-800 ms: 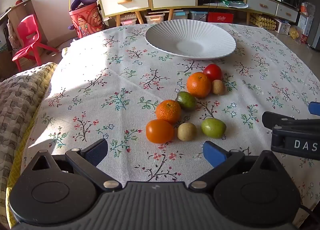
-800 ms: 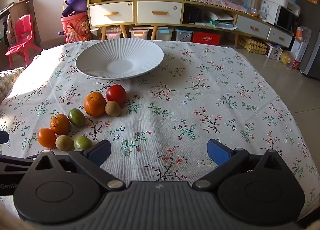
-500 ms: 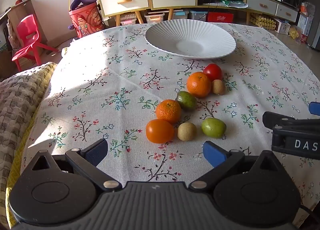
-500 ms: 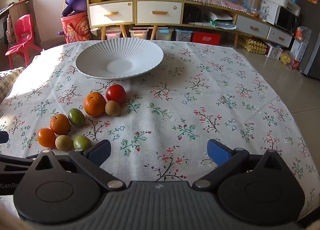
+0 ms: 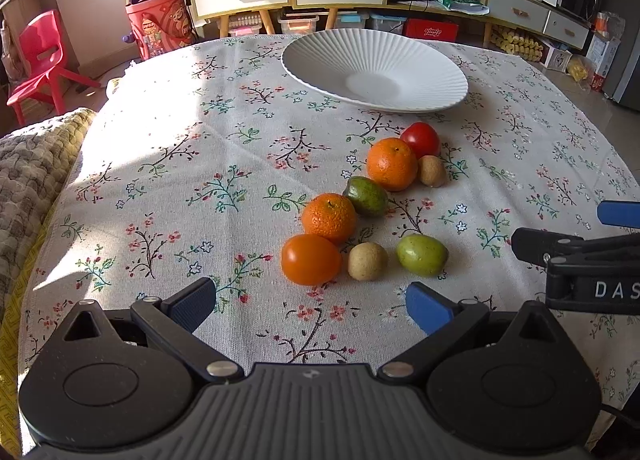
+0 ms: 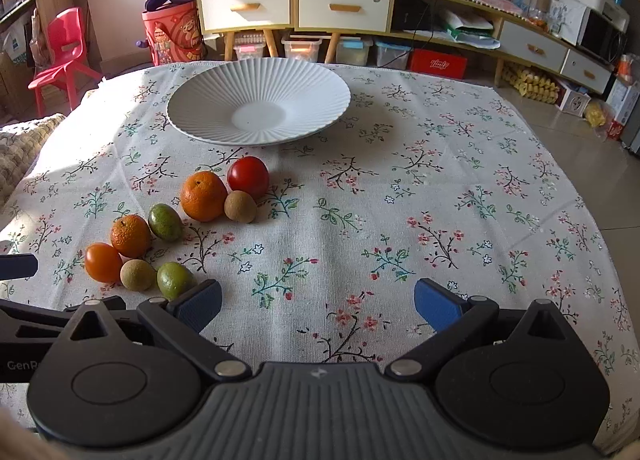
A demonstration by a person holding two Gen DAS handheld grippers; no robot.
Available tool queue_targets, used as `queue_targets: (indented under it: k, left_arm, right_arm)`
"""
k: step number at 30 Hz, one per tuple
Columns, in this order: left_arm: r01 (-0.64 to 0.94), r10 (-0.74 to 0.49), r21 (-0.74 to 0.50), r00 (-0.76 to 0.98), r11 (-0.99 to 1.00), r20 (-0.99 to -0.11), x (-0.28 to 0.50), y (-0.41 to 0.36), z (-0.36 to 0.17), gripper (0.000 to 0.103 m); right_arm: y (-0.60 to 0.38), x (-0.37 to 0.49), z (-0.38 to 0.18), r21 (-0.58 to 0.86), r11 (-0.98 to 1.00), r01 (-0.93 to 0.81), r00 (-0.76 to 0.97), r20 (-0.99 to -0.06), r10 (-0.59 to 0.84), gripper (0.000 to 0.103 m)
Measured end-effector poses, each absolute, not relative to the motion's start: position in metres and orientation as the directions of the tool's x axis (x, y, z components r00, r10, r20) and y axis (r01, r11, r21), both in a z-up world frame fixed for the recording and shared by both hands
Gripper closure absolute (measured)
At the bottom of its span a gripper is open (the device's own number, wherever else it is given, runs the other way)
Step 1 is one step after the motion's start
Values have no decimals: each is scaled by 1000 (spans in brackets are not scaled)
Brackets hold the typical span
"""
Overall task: Organize fruits
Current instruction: 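Move both open grippers toward the cluster of fruits on the tablecloth, then close the left gripper on a mandarin orange while the right gripper closes on a brown kiwi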
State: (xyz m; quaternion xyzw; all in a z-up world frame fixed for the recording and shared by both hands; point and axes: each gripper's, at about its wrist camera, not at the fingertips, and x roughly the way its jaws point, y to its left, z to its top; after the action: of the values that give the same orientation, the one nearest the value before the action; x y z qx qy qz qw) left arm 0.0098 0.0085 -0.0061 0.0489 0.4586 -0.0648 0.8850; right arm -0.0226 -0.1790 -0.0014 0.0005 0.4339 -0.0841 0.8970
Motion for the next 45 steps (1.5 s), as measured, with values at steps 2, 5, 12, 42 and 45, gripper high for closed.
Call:
queue_targets:
  k: [2,5,12,42,45]
  left_arm:
    - [158,-87,3,560,987,-824,13,11,-7,12]
    - [160,-103,-17,549,987,-829,15,13,-9,13]
    - [171,-109,-16,547,985,-830,20,18,-9,16]
    - [260,-224,-94,532,961,-817,68,14,-21,75]
    - [261,-224,-94,528,961,-819,69,14,-22,76]
  right_arm:
    - [-179,-20,-1,-68,991,119,608,-784,-126,0]
    - [-181,-15,-2,-29,997,75,599,-798,-68,0]
    - [-175,-5,-1,-37,999,-39,576,-818,-7,1]
    - [-195,56,-22,134,966,-223,503,-833,232,44]
    - [-194,61,-24,137,964,-227,498,-834,236,47]
